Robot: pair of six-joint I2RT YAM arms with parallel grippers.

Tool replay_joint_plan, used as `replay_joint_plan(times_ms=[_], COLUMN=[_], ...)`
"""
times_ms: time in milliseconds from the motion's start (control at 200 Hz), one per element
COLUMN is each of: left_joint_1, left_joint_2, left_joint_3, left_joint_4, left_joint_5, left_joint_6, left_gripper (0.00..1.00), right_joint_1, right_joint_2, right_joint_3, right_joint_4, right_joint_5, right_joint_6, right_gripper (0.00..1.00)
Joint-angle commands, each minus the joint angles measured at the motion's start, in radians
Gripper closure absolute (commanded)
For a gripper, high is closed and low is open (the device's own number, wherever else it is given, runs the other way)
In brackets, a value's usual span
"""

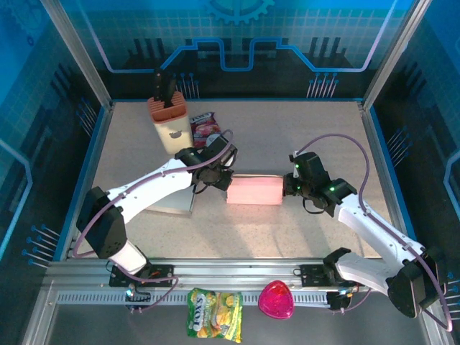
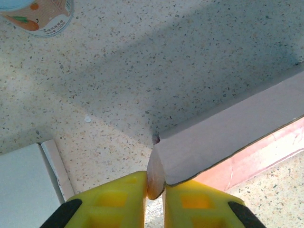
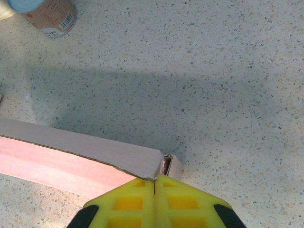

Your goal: Fold the paper box

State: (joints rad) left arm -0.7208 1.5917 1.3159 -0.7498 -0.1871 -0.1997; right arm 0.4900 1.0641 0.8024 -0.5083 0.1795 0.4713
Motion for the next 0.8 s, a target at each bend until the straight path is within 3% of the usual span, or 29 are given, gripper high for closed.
replay_joint_plan(times_ms=[0,245,795], left_joint_1=[0.008,0.01,0.032], left_joint_2=[0.016,-0.021,-0.068], left_joint_3=[0.034,0.037,0.014], left_joint_4=[-0.011,0.006,0.041], left_joint_5=[-0.018,0.018,0.069], left_joint_6=[0.014,-0.015,-0.046], left_gripper=[0.84,0.64,0.63], right_joint_1=[0.015,0.015,0.013], right_joint_2=[0.008,0.01,0.008], right_joint_3=[-0.003,-0.001,0.003], right_joint_4=[-0.068,-0.072,-0.075], right_joint_5=[-0.014,-0.013,-0.017], right_joint_6=[0.006,0.004,0.003], right_gripper=[1.0,1.0,1.0])
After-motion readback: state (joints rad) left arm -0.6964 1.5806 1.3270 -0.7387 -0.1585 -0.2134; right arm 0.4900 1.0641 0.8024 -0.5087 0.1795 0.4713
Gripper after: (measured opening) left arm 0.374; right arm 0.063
